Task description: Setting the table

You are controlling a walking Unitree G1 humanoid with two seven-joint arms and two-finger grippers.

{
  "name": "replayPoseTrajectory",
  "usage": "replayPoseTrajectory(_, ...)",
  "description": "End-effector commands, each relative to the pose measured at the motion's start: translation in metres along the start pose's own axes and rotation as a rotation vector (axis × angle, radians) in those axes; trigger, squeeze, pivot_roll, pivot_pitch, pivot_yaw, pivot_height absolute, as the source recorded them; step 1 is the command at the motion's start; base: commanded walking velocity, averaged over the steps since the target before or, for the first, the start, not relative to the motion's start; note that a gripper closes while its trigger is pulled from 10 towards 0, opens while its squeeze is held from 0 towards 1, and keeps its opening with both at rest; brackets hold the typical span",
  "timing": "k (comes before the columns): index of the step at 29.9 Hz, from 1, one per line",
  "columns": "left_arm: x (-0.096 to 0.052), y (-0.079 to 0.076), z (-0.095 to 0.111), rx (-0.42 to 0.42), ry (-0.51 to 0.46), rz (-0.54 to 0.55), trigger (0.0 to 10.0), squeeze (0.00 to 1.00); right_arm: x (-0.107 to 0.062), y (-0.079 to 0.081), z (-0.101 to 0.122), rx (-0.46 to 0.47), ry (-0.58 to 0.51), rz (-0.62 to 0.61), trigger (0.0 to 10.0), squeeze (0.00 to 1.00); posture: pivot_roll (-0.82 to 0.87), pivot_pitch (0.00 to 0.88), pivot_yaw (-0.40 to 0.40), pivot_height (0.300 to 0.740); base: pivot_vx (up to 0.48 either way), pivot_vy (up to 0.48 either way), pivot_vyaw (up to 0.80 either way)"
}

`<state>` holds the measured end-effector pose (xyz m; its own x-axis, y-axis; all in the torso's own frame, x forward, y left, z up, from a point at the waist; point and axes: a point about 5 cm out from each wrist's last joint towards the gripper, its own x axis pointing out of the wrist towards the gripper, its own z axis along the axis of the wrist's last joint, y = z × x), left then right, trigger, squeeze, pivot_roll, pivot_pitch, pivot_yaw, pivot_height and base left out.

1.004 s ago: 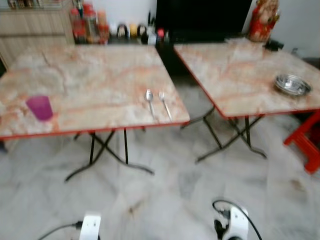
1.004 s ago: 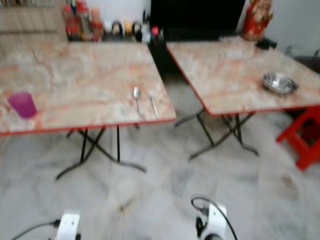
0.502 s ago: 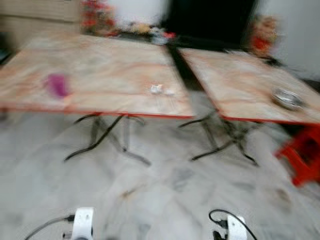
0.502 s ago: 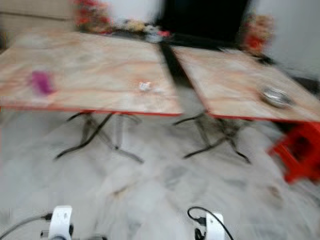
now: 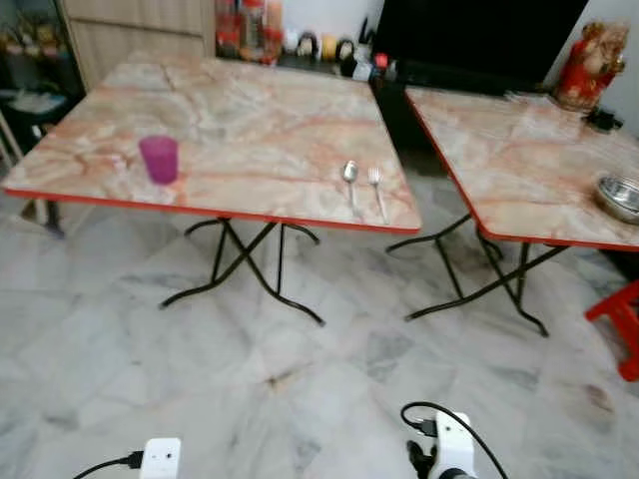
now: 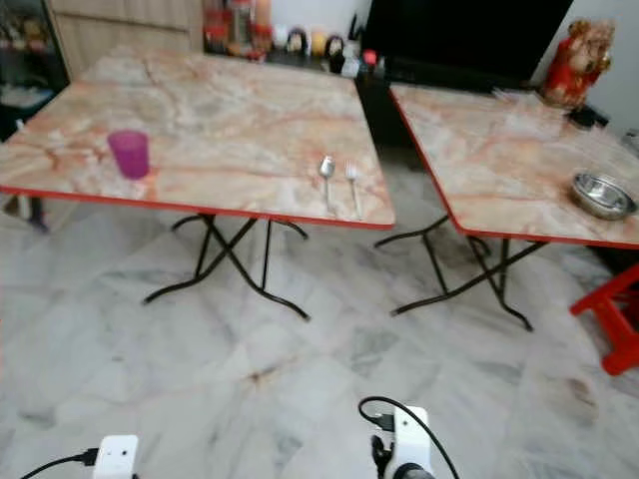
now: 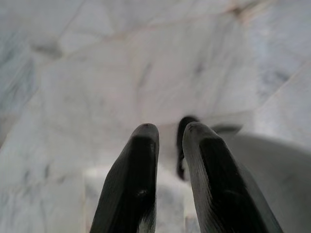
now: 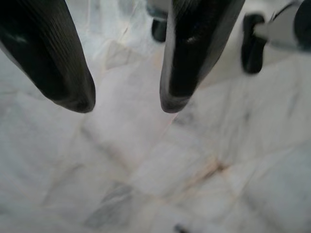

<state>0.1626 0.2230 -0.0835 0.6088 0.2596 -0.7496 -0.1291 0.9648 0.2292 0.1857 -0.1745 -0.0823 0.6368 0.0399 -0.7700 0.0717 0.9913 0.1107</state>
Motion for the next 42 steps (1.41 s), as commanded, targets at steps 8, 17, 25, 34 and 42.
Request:
replayPoseTrajectory(8,-0.001,-0.018,0.003,0.016,-0.014,-0.072,10.0,0.00,-0.002,-0.014,0.003,0.010,-0.013,-0.042,10.0,0.00,0.24,0.000,-0.206,0.728,0.000,0.000,0.00)
replayPoseTrajectory(17,0.000,-0.020,0.005,0.013,-0.013,-0.083,10.0,0.00,-0.002,-0.015,0.003,0.019,-0.015,-0.046,10.0,0.00,0.23,0.000,-0.201,0.728,0.000,0.000,0.00)
replayPoseTrajectory(25,0.001,-0.024,0.010,0.064,-0.013,-0.120,10.0,0.00,-0.003,-0.016,0.001,0.065,-0.025,-0.076,10.0,0.00,0.17,0.000,-0.138,0.728,0.000,0.000,0.00)
replayPoseTrajectory(34,0.004,-0.027,0.022,0.146,-0.027,-0.167,10.0,0.00,-0.005,-0.018,-0.006,0.109,-0.032,-0.119,10.0,0.00,0.10,0.000,-0.056,0.728,0.201,0.000,0.05)
replayPoseTrajectory(42,0.006,-0.029,0.029,0.188,-0.037,-0.191,10.0,0.00,-0.010,-0.025,-0.019,0.159,-0.016,-0.155,10.0,0.00,0.05,0.000,-0.025,0.728,0.279,0.000,0.20)
